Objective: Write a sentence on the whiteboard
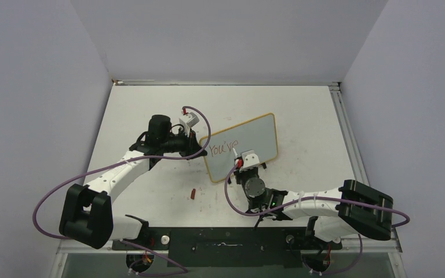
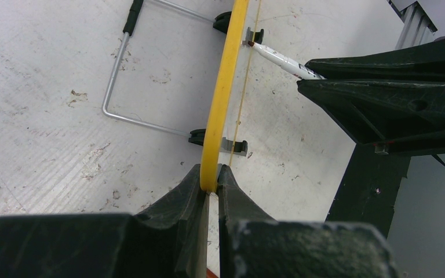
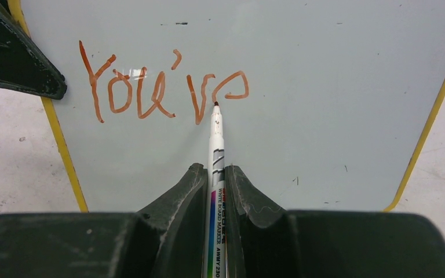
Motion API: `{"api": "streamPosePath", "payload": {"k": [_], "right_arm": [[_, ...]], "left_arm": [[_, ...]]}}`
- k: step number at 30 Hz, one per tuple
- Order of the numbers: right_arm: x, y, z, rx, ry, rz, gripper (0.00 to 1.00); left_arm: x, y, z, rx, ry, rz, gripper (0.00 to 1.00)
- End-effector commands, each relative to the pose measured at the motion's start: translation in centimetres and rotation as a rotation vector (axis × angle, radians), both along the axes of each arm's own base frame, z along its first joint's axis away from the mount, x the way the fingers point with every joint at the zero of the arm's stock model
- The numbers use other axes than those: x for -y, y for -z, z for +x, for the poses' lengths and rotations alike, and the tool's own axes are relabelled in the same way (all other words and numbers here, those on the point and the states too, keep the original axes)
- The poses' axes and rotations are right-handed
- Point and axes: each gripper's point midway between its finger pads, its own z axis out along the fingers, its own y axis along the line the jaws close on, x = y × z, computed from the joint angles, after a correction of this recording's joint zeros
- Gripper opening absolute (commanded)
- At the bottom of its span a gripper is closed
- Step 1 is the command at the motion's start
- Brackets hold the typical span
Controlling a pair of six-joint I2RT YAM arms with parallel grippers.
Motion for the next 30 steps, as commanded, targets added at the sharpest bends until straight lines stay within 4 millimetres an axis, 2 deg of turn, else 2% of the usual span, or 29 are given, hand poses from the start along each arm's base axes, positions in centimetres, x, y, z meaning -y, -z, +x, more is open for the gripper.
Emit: {"api": "streamPosePath", "payload": {"k": [1,9,20,30], "right_arm": [[0.9,1.2,-0.2,-0.022,0.03,-0.011,0.05],[1.8,1.4,0.2,-0.027,0.055,-0.01,0.05],[1.8,0.6,0.7,-0.015,0.061,0.001,0.05],[2.8,0.2,1.4,-0.012,0.081,0.013,0.05]], "left_arm": [[-1.7,3.3,-0.9,-0.101,-0.053,0.12,0.0],[-1.7,3.4,-1.0,-0.106,-0.053,0.121,0.0],[-1.8,3.4,-1.0,-0.104,-0.053,0.122,0.0],[-1.8,3.5,-0.9,-0.103,-0.056,0.127,0.0]]}}
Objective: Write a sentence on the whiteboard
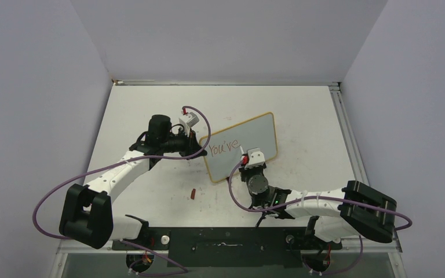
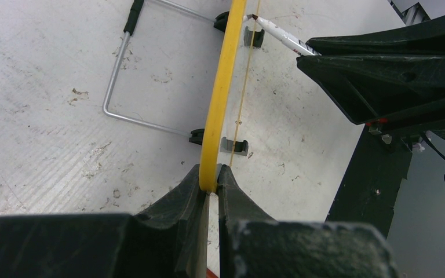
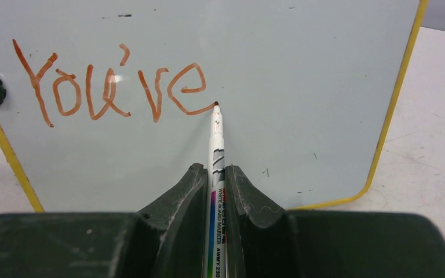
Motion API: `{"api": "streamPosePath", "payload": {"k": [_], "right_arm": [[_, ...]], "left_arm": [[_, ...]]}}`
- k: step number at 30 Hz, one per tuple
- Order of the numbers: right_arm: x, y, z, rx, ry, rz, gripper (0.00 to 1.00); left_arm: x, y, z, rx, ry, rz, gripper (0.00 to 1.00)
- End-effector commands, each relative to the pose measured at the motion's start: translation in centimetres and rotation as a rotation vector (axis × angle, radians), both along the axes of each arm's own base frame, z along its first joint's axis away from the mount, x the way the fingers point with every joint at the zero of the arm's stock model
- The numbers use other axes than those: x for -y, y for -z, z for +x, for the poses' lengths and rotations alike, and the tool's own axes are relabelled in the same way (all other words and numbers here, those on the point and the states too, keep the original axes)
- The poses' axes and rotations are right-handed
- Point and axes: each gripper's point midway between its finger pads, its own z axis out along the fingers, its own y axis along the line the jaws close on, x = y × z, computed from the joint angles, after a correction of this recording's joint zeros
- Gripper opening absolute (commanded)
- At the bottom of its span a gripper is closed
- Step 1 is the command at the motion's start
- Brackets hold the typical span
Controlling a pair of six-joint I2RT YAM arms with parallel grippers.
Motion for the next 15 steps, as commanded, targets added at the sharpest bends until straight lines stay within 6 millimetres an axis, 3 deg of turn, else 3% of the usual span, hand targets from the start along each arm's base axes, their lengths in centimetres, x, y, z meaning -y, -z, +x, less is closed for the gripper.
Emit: {"api": "streamPosePath", "payload": {"k": [1,6,15], "right_arm": [[0.6,-0.6,0.5,0.005,0.013,0.018,0.05],[0.6,-1.0,0.4,0.011,0.002,0.032,0.05],[2.6,-3.3,-0.4,0.046,0.004,0.084,0.05]], "left_arm": [[-1.8,3.5,-1.0,-0.102,-0.048,0.124,0.0],[-1.8,3.5,-0.9,-0.1,-0.052,0.126,0.0],[-2.1,3.6,-0.6,-0.103,-0.077,0.142,0.0]]}}
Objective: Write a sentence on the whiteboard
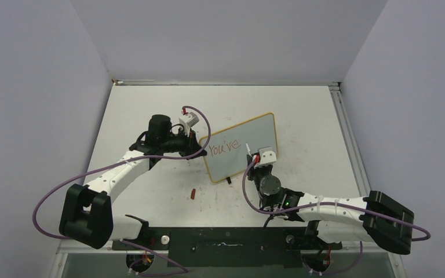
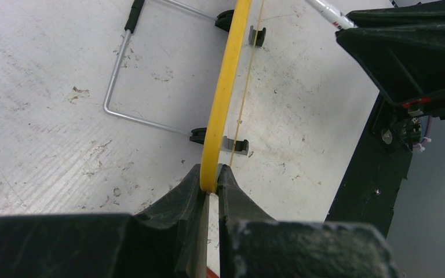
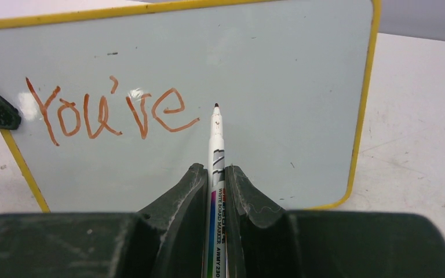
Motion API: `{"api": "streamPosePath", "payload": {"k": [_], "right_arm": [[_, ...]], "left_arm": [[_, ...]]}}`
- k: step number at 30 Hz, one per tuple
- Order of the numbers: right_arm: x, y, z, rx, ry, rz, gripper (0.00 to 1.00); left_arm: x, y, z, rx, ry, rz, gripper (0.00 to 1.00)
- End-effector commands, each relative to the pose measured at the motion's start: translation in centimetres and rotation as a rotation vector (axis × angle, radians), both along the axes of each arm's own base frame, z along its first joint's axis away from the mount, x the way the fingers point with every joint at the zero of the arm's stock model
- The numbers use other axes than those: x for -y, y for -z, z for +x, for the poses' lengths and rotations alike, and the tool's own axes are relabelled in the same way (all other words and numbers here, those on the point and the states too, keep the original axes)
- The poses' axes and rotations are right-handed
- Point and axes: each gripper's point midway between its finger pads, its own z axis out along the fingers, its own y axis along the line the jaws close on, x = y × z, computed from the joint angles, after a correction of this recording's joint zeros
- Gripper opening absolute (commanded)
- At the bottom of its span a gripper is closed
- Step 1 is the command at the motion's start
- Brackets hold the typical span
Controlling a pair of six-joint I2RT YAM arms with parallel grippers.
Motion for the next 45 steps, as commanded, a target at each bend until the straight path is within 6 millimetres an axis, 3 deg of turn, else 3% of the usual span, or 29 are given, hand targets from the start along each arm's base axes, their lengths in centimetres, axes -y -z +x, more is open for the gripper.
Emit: {"api": "streamPosePath", "payload": {"k": [1,12,25,34,45], "right_arm": [[0.9,-1.4,0.1,0.023,-0.001,0.033,0.05],[0.9,-2.3,1.7,0.038,-0.063,0.064,0.05],[0.5,-1.1,2.7,0.013,-0.062,0.044,0.05],[1.9,-0.2,3.3,-0.008,0.011,0.033,0.05],[1.4,-1.8,3.8,0.035,-0.009,0.037,0.05]], "left_arm": [[-2.0,3.6,-0.6,-0.1,-0.071,0.137,0.0],[-2.1,3.4,-0.6,-0.092,-0.074,0.135,0.0],[-2.1,3.5,-0.6,-0.095,-0.074,0.137,0.0],[-2.1,3.6,-0.6,-0.097,-0.076,0.141,0.0],[-2.1,3.6,-0.6,-0.099,-0.075,0.141,0.0]]}}
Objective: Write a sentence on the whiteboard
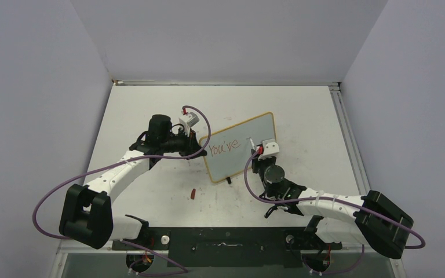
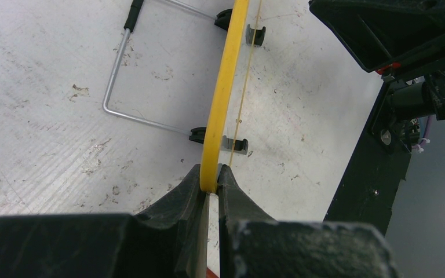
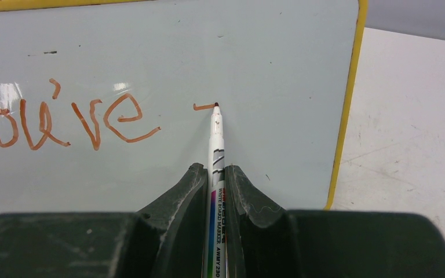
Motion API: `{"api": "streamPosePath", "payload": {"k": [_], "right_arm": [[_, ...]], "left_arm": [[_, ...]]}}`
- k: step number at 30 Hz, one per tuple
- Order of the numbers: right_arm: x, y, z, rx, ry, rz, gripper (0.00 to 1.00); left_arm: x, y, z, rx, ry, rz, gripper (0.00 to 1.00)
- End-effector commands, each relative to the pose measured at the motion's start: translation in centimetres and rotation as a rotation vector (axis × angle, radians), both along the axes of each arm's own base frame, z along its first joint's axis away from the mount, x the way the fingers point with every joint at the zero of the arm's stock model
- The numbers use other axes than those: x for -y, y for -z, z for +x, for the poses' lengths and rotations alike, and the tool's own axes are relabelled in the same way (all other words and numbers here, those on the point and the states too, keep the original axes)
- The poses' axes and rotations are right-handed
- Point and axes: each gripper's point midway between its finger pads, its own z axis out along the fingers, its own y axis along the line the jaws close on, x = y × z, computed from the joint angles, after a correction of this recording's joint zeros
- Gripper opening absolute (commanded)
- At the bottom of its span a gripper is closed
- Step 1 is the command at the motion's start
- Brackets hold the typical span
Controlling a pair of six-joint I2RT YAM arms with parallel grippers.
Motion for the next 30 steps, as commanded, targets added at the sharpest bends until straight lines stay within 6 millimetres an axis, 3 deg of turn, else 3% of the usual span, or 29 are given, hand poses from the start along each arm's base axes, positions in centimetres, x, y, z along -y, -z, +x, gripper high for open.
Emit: {"api": "streamPosePath", "payload": {"k": [1,13,30], "right_arm": [[-0.9,-2.6,0.9,0.059,-0.009,0.049,0.05],[-1.8,-2.7,0.7,0.067,-0.048,0.043,0.05],[-1.9,-0.5,-0.7,0.017,-0.044,0.009,0.05]], "left_arm": [[-2.1,3.6,-0.6,-0.09,-0.067,0.137,0.0],[-2.0,3.5,-0.6,-0.089,-0.066,0.135,0.0],[-2.0,3.6,-0.7,-0.091,-0.064,0.135,0.0]]}}
